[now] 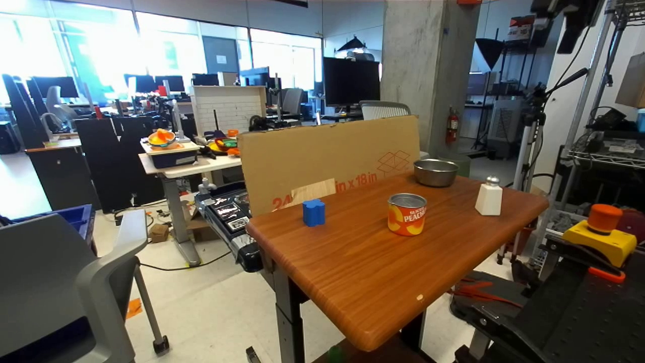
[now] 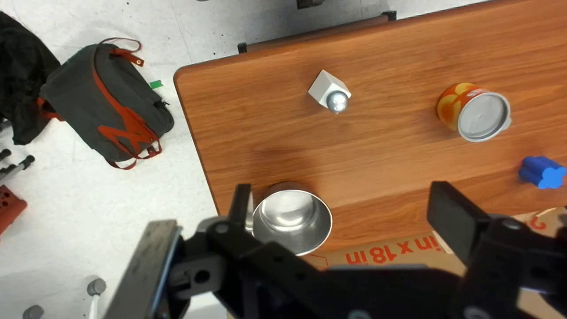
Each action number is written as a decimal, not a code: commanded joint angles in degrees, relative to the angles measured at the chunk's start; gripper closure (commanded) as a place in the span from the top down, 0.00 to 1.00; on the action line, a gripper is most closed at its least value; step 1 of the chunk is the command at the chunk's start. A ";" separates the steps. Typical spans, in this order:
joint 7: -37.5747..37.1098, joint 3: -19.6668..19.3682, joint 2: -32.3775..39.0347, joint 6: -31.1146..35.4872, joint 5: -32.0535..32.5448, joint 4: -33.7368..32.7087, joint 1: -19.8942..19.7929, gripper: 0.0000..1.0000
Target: Move the silver bowl to the left
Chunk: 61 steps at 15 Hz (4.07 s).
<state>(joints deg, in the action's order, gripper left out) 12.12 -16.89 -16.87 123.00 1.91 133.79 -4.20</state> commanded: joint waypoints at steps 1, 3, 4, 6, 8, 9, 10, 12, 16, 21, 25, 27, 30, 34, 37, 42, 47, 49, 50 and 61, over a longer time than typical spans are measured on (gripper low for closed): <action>0.36 -0.86 15.07 1.17 -4.29 -10.04 2.08 1.00; 0.43 2.32 22.31 0.46 -6.58 -15.53 -0.57 1.00; 0.06 3.14 25.64 0.04 -7.12 -18.37 -1.09 1.00; -1.22 4.78 32.24 -1.23 -7.33 -24.51 -2.22 1.00; -3.71 6.21 38.40 -2.24 -6.37 -30.54 -2.97 1.00; -4.85 6.80 40.96 -2.73 -5.63 -33.21 -3.15 1.00; -5.83 7.35 43.39 -3.17 -5.30 -35.71 -3.32 1.00; -7.50 8.10 47.72 -4.15 -4.44 -40.04 -3.29 1.00; -10.22 8.90 55.21 -7.23 -3.34 -47.60 -2.86 1.00; -12.87 8.87 63.47 -11.69 -0.82 -55.79 -2.28 1.00; -14.49 8.68 68.69 -14.46 1.58 -60.95 -1.58 0.72; -14.67 8.79 70.22 -15.58 2.49 -62.84 -1.22 0.56; -14.35 8.97 71.30 -17.51 3.05 -64.69 -0.92 0.34; -13.73 9.31 70.10 -20.57 2.58 -65.57 -1.49 0.03; -12.58 9.79 68.33 -24.43 1.59 -66.22 -2.69 0.00; -11.86 10.24 64.23 -27.06 2.21 -66.19 -2.19 0.02; -10.85 12.94 60.03 -24.63 2.82 -62.61 1.06 0.02; -10.46 13.99 58.57 -22.90 3.38 -59.74 2.91 0.02; -10.41 14.39 58.14 -22.22 3.55 -58.57 3.68 0.02; -10.81 15.37 58.60 -12.67 11.00 -47.80 10.62 0.02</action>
<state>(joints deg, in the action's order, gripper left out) 0.74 -1.67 42.83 107.93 10.36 82.75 5.96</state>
